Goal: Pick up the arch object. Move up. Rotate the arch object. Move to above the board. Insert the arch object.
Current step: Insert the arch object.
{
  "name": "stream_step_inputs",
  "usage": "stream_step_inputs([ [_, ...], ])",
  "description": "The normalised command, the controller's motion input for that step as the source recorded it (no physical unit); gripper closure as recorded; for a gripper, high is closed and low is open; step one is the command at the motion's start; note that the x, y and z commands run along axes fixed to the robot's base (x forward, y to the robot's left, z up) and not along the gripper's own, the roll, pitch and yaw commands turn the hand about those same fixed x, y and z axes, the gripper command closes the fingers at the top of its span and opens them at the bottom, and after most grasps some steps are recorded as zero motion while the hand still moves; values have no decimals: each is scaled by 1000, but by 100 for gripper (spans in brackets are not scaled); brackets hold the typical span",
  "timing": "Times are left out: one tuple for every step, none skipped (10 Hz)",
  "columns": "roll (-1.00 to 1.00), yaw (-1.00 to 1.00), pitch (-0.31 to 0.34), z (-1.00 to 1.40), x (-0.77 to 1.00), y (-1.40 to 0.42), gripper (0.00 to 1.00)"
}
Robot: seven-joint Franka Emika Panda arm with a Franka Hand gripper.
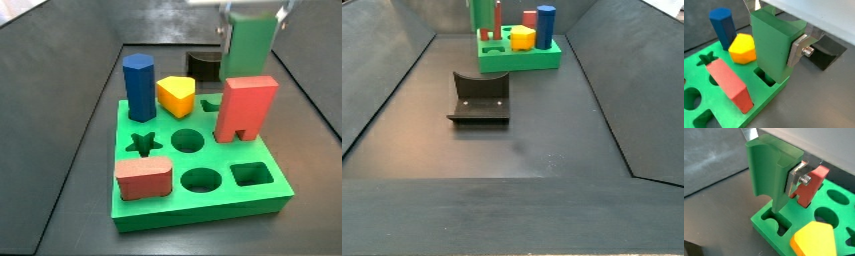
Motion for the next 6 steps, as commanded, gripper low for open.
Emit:
stream_step_inputs([
  [0,0,0,-411,0,0,100],
  [57,0,0,-463,0,0,100],
  [191,0,0,-429,-9,0,100],
  [183,9,-9,-297,-211,23,100],
  [66,80,-73,-154,-266,60,100],
  [126,17,-41,0,-226,0,100],
])
